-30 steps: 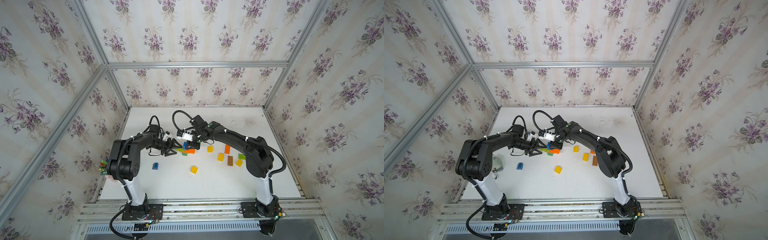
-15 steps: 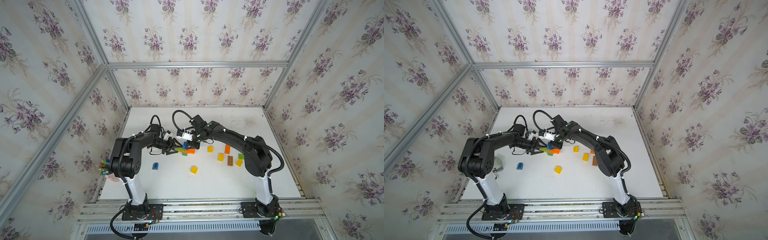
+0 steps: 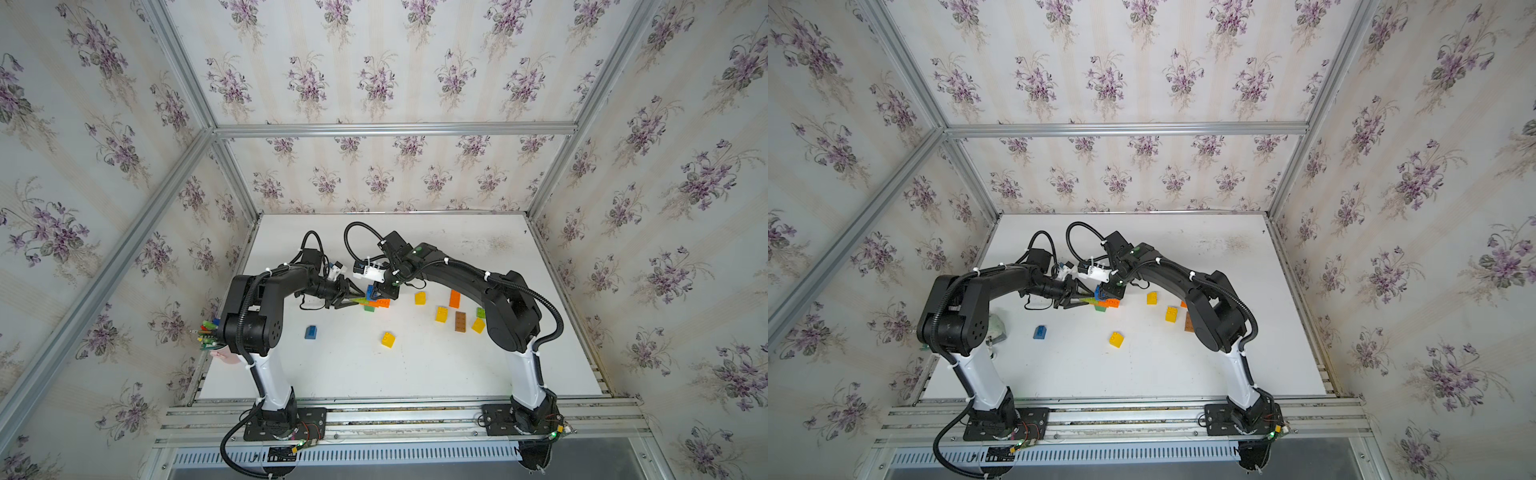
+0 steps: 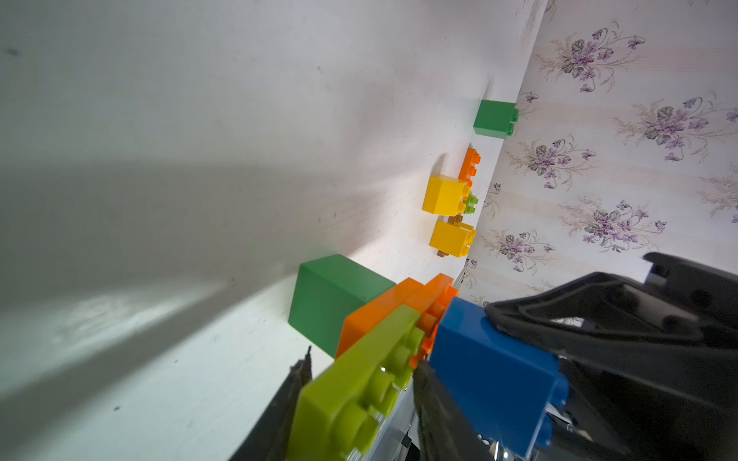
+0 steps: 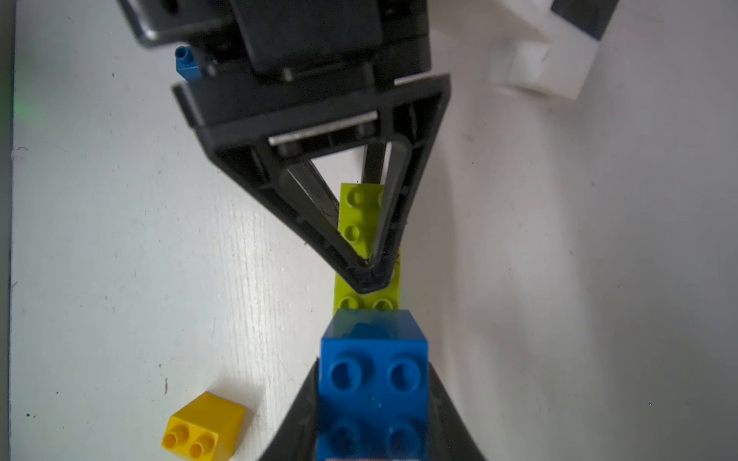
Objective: Assemble a fork with lego
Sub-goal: Assemble the lego brick with the lego brick.
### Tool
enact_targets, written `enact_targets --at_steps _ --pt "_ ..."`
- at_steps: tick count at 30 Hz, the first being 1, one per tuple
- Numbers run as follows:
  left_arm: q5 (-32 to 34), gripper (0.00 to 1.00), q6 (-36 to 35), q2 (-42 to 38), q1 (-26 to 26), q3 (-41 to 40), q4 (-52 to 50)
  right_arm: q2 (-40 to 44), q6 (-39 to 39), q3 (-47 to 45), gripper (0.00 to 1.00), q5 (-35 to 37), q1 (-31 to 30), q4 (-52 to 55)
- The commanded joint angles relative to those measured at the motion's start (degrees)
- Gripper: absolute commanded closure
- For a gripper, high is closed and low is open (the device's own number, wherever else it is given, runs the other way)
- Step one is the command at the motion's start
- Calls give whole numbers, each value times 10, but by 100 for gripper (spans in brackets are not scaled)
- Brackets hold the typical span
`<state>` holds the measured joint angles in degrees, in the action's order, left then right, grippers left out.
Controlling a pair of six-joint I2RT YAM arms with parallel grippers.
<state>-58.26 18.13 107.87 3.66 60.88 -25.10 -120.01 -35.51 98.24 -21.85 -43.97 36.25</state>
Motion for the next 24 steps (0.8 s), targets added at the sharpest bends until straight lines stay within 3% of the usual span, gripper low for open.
enact_targets --at_steps 1,24 --pt "-9 59 -11 0 0 -1 2 -4 2 4 83 -5 -1 5" --pt "-6 65 5 -4 1 -31 30 -15 -3 -5 84 20 -6 31"
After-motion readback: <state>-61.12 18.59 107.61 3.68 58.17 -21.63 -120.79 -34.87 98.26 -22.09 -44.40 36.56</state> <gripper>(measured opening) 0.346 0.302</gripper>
